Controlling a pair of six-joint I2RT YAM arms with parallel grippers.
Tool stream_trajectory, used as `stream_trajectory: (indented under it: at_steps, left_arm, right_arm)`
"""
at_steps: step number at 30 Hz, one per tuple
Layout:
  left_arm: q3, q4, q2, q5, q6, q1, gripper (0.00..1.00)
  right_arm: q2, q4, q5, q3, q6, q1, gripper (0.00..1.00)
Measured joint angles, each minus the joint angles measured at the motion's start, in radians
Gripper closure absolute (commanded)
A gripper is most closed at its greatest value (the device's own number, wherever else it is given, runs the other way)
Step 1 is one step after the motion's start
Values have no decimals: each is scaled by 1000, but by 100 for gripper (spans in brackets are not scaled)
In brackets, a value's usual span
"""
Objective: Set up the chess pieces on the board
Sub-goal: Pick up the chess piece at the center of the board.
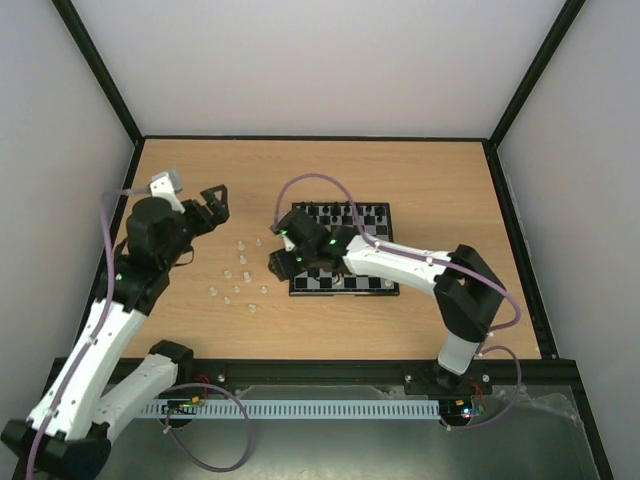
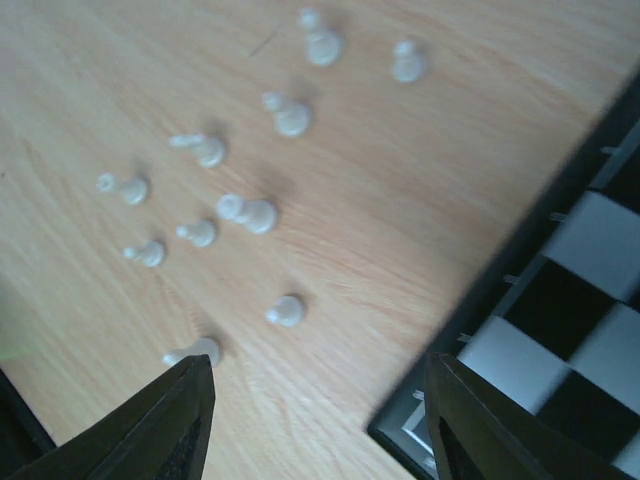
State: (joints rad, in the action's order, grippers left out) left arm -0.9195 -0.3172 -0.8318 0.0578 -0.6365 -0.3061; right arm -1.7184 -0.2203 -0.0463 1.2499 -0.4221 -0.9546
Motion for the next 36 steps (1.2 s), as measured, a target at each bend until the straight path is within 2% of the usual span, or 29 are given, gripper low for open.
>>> stream_trajectory:
  at_steps: [12,20,30,36]
  left_arm:
    - [-13,-140,209,56,5,4,0]
    - [-47,-173,239,59,10,4,1]
    - [-47,-176,223,63,27,4,0]
    - [-47,-176,216,63,28,4,1]
  right_arm:
    - [-201,-34,-5,203,67,-139,51]
    - [-297,-76,26,328,83,-161,50]
    - [-408,-190,180,471,86,-165,50]
    - [-451,-233,216,495,93,-165,54]
